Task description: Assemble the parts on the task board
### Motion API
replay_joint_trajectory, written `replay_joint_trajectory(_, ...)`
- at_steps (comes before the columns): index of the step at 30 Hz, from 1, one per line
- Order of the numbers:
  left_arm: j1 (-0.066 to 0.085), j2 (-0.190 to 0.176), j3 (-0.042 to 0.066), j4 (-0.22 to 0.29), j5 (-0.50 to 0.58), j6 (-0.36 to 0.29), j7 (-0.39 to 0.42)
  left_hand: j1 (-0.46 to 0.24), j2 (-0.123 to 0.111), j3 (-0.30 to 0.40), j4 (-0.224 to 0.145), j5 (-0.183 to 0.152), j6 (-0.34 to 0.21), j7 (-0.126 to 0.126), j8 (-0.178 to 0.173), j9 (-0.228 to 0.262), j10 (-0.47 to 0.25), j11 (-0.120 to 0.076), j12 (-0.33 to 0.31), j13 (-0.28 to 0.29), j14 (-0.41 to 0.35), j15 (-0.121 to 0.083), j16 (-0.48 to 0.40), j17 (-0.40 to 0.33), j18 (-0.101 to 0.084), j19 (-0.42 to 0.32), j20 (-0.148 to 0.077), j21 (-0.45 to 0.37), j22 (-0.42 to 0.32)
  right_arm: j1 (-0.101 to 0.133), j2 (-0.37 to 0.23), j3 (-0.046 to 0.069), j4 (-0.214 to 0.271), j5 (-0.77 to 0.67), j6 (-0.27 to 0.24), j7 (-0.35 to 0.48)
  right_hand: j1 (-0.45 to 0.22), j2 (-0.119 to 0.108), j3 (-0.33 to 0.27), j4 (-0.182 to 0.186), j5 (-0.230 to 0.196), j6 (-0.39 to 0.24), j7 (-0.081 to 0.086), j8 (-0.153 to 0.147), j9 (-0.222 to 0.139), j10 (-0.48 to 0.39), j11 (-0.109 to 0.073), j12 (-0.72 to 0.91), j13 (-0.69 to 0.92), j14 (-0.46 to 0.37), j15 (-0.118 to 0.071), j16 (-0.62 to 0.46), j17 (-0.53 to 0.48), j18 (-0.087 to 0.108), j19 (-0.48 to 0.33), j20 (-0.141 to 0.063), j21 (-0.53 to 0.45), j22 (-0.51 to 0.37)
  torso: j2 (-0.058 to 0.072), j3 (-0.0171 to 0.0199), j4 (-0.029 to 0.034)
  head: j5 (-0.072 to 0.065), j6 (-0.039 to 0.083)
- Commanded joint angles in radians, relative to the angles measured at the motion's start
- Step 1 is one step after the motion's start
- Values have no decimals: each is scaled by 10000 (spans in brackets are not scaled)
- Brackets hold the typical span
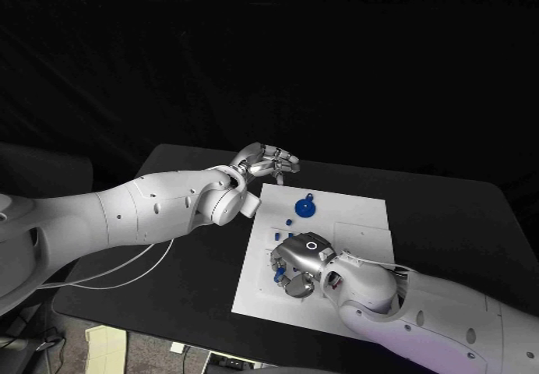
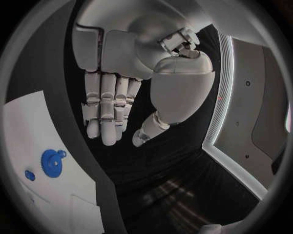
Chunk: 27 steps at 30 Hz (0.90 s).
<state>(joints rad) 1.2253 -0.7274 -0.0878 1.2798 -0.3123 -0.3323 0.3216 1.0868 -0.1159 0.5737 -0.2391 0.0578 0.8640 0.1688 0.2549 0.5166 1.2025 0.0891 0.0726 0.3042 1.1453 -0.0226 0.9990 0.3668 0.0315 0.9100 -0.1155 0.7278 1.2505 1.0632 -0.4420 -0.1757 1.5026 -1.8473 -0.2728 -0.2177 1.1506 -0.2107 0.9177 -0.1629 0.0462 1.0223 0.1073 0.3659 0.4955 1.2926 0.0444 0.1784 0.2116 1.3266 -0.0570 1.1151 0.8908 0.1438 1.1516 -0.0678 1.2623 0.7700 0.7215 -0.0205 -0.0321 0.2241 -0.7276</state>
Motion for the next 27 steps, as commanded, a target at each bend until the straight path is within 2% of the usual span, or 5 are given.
replay_joint_trajectory(1,10,1,7,18,55,135,66,-49,12,-30,19,-16,-41,45,-7,-16,-79,17,-31,16,43,17,-40,15,336,39,-35,-40,10,-23,32,-50,-6,-216,430,64,41,96,40,-16,26,67,19,31,3,387,-118,30,11,-161,-222,53,18,1180,11,-68,35,18,-1,14,-6,23,-22)
replay_joint_trajectory(4,10,-1,7,16,55,144,68,-50,10,-31,18,-16,-42,46,-7,-16,-80,18,-31,16,43,17,-41,17,336,38,-35,-41,11,-35,38,-69,-41,-219,614,31,35,103,37,-26,26,66,20,29,3,389,-118,29,14,-161,-222,53,18,1180,11,-70,36,20,0,15,-9,14,-56)
replay_joint_trajectory(18,10,-20,7,24,55,146,66,-50,12,-33,18,-16,-43,46,-4,-16,-82,18,-30,18,47,17,-44,27,337,41,-34,-45,17,-53,36,-90,-138,-577,485,-106,12,126,31,-83,27,68,20,25,2,393,-119,19,28,-164,-222,54,21,1180,0,-75,34,32,1,19,-6,11,-109)
replay_joint_trajectory(27,8,23,6,-36,55,149,72,-54,15,-35,21,-16,-46,47,-3,-17,-85,19,-31,19,47,18,-48,32,337,42,-33,-48,21,-57,-19,-96,-128,-680,481,-200,9,123,38,-104,27,77,16,27,4,403,-121,19,36,-164,-225,55,22,1180,-2,-78,34,37,1,6,-17,4,-132)
